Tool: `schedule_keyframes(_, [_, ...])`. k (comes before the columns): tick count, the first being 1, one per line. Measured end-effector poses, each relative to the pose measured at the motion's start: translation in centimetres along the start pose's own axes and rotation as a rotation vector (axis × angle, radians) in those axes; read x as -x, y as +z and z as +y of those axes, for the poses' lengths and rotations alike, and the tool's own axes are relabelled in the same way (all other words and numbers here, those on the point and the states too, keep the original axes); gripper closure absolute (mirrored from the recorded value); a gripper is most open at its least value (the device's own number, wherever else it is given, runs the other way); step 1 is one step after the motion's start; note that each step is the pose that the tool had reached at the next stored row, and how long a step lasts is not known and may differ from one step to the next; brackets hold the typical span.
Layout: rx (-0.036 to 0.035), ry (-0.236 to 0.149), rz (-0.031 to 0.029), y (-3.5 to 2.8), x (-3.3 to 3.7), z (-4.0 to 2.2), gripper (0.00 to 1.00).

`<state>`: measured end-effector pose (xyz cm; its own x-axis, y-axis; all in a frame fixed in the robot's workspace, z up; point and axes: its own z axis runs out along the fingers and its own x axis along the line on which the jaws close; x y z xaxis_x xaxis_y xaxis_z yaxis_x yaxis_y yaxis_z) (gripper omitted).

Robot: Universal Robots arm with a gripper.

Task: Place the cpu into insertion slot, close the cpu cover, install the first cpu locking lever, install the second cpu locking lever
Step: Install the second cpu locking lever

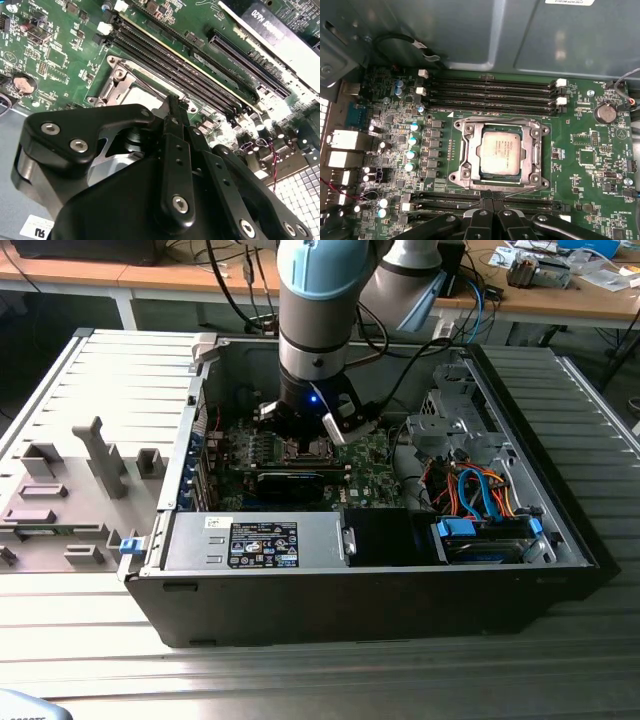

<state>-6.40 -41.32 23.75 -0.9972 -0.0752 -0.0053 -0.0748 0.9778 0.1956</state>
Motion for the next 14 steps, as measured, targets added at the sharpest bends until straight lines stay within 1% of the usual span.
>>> schedule_keyframes(4, [0.0001, 0.0, -0.0001, 0.29, -0.05, -0.05, 0.89])
schedule_keyframes(8, [-0.0001, 0.0, 0.0, 0.45, -0.2, -0.08, 0.89])
schedule_keyframes(14, [0.0, 0.0, 0.0, 1.17, -0.43, -0.18, 0.89])
